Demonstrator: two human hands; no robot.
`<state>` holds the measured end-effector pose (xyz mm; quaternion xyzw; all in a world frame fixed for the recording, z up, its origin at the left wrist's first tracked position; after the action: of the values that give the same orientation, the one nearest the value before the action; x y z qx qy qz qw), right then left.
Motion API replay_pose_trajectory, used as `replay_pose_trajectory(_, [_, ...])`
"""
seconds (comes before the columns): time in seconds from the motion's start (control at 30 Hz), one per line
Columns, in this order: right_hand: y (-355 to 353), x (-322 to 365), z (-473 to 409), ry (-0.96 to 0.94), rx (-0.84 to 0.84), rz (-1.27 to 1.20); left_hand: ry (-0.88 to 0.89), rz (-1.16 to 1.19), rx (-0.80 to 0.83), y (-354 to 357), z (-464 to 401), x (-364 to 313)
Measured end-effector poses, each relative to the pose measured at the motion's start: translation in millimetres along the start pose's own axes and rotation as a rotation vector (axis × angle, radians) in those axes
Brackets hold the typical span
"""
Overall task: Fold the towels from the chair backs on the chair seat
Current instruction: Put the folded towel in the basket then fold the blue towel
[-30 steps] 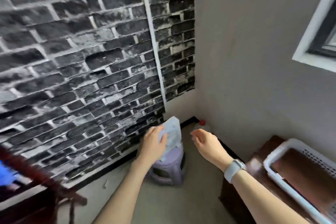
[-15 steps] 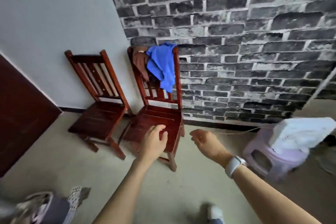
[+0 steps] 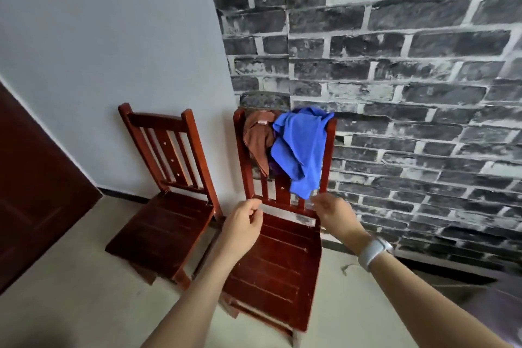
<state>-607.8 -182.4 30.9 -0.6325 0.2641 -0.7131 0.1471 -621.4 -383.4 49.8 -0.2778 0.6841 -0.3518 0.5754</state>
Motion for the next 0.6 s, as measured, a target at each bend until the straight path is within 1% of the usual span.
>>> replay_pose_trajectory(0.1, [-16, 13, -76, 0.052, -0.134, 0.041, 0.041, 0.007, 0.02, -4, -67, 2])
replay_pose_trajectory(0.2, [-20, 29, -141, 0.02, -0.22, 0.12, 0.069, 0.026, 0.002, -8, -115, 5])
replay_pose_trajectory(0.33, [-8, 46, -210, 0.018, -0.217, 0.502, 0.067, 0.042, 0.009, -6, -160, 19])
replay_pose_trajectory(0.43, [-1, 47, -247, 0.011, -0.22, 0.686, 0.092, 0.056, 0.045, -3, -189, 29])
replay_pose_trajectory(0.57, [-7, 46, -270, -0.049, -0.318, 0.78, 0.173, 0.071, 0.073, -1, -225, 39])
replay_pose_trajectory(0.6, [-10, 46, -272, -0.044, -0.334, 0.761, 0.194, 0.086, 0.08, -1, -234, 40])
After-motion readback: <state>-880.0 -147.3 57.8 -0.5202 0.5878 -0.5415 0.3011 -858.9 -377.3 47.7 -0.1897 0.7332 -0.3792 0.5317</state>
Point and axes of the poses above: each hand's wrist, its own z-axis away from the middle knuckle, its own y-axis out of the palm, x = y × z, the point moved 7 cm from there along -z, towards the middle knuckle, and after that the axes turned 7 degrees about -z, right-handed, at the moved point
